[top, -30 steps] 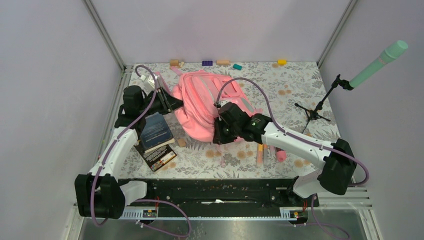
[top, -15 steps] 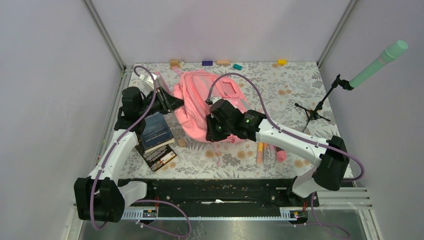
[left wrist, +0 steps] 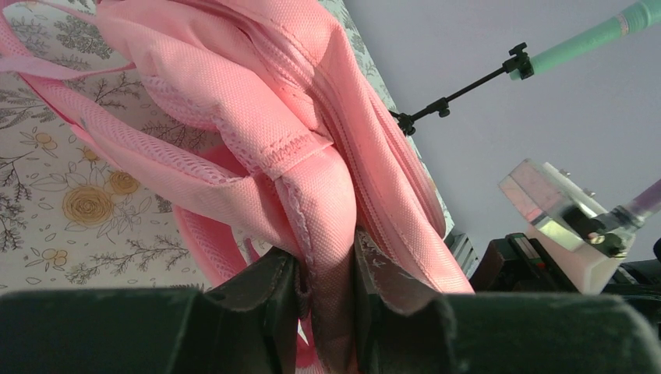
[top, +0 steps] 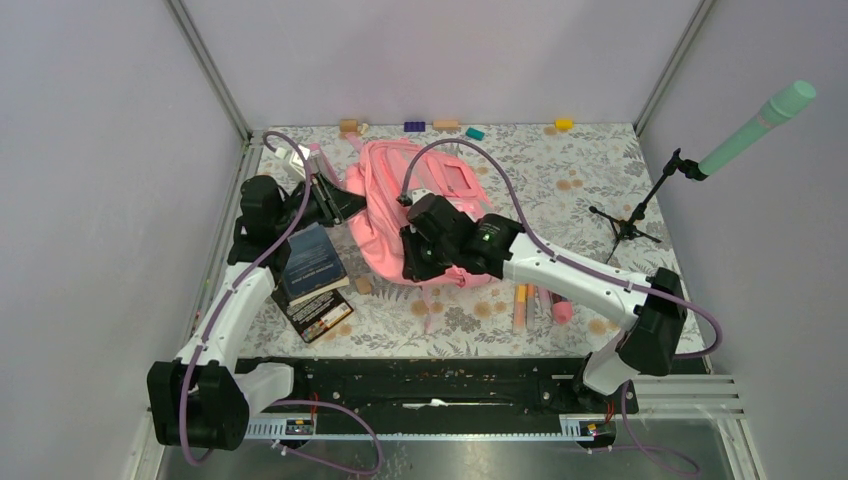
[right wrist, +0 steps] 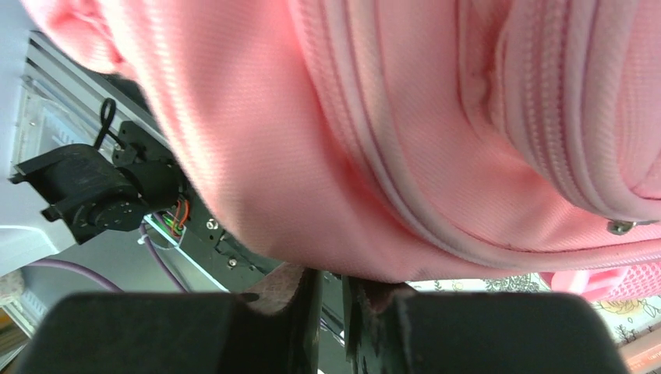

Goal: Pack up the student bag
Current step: Unzip the student bag at the center of the board.

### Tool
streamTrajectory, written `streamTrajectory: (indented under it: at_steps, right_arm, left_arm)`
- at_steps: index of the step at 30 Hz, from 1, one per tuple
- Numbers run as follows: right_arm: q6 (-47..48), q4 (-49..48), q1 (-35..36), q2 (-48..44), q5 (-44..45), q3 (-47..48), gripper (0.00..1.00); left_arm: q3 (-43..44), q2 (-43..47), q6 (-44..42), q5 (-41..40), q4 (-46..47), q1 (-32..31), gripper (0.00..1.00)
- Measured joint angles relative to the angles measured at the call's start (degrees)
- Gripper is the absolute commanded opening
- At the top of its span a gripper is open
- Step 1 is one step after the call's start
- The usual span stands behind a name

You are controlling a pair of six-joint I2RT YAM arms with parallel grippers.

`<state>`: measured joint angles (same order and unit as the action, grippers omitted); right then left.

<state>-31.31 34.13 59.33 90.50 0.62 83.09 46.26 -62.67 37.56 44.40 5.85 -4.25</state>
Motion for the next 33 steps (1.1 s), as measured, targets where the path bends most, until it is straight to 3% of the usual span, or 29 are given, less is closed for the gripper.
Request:
streamTrajectory:
  at_steps: [3, 6, 11, 13, 20, 28, 33]
  right_arm:
    - [-0.02, 0.28, 0.17, 0.00, -0.07, 1.36, 0.00]
    - [-0.04, 0.07, 0.52, 0.00, -0.11, 1.60, 0.00]
    - [-0.11, -0.13, 0.87, -0.02, -0.09, 1.53, 0.00]
    - [-0.33, -0.42, 0.98, -0.26, -0.04, 1.36, 0.00]
    - [-0.96, -2.91, 1.05, -1.68, 0.50, -0.20, 0.00]
    - [-1.60, -4.07, 1.31, -2.08, 2.14, -4.42, 0.00]
    - [-1.99, -4.98, 1.14, -2.58, 3.02, -5.42, 0.00]
  left_arm:
    - [-0.02, 0.20, 0.24, 0.04, 0.70, 0.00, 0.00]
    - [-0.04, 0.76, 0.22, 0.17, 1.16, 0.00, 0.19]
    - [-0.02, 2.99, -3.43, -1.73, -2.27, -0.07, 0.59]
    - [-0.02, 4.76, -5.27, -3.78, -4.00, -0.09, 0.66]
    - [-0.55, 7.48, -5.46, -6.54, -4.72, -0.42, 0.69]
    - [-7.39, 13.53, -3.45, -9.49, -6.69, -0.48, 0.87]
    - [-12.20, 17.73, -0.22, -9.27, -6.01, -0.96, 0.90]
